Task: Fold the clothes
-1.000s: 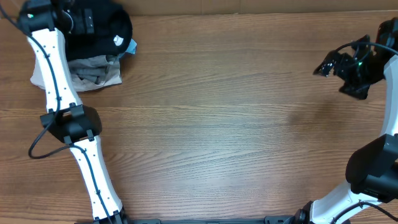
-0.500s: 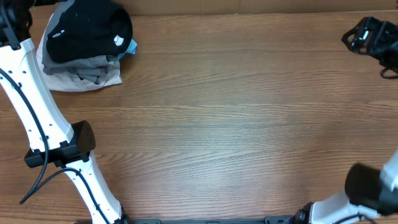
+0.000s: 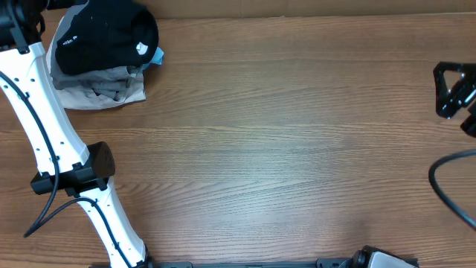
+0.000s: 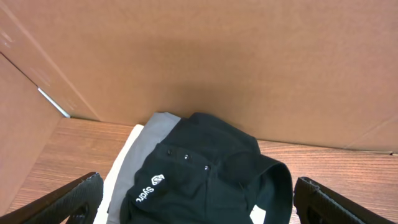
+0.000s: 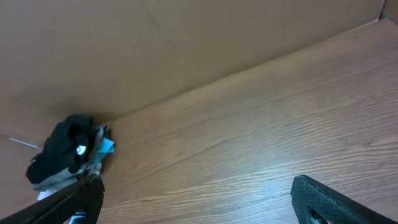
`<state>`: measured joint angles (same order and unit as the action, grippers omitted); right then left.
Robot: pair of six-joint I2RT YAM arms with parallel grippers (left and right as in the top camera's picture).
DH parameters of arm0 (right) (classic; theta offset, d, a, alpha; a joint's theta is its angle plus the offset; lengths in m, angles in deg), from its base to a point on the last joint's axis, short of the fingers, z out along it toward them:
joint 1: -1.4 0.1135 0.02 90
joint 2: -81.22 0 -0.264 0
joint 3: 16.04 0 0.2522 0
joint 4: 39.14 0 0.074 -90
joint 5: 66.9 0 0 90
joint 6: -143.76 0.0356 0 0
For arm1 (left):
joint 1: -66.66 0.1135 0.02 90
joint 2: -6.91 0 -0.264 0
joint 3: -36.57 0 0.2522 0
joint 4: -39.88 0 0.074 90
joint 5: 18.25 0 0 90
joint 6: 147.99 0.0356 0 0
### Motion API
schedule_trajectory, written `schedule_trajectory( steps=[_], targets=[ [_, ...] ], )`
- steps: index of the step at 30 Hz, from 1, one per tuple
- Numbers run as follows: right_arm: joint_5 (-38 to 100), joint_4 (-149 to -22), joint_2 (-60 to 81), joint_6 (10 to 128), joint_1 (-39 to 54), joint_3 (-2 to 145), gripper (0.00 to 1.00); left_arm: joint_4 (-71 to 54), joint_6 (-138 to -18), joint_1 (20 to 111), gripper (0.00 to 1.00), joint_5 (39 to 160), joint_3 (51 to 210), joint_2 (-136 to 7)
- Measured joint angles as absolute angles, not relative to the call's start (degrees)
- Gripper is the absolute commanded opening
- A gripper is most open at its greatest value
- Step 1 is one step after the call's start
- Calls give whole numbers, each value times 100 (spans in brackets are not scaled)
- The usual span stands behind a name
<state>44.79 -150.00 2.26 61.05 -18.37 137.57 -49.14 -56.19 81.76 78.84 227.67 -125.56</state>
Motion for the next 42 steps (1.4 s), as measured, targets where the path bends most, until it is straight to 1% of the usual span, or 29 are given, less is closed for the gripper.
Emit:
schedule_trajectory(
  steps=[8, 14, 17, 22, 27, 35, 42],
  targets=[
    [4118, -15000, 224, 6041, -1837, 13757, 100, -4914, -5619, 8176, 100, 7884, 22767, -12556],
    [4232, -15000, 207, 6013, -1817, 13757, 100, -4914, -5619, 8176, 100, 7884, 22767, -12556],
    [4219, -14885, 215, 6015, -1568, 13755, 100, -4916, -5619, 8176, 100, 7884, 22764, -12556],
    [3961, -14012, 493, 6006, -840, 13344, 100, -4914, -5619, 8176, 100, 7882, 22764, -12556],
    [3812, -12681, 1308, 5996, -606, 11886, 100, -4918, -5619, 8176, 100, 7882, 22764, -12556],
    [3760, -10153, 2827, 5985, -270, 8454, 100, -4914, -5619, 8176, 100, 7884, 22764, -12556],
    [3771, -8505, 3977, 5976, -77, 5941, 100, -4916, -5619, 8176, 100, 7884, 22764, -12556]
  ],
)
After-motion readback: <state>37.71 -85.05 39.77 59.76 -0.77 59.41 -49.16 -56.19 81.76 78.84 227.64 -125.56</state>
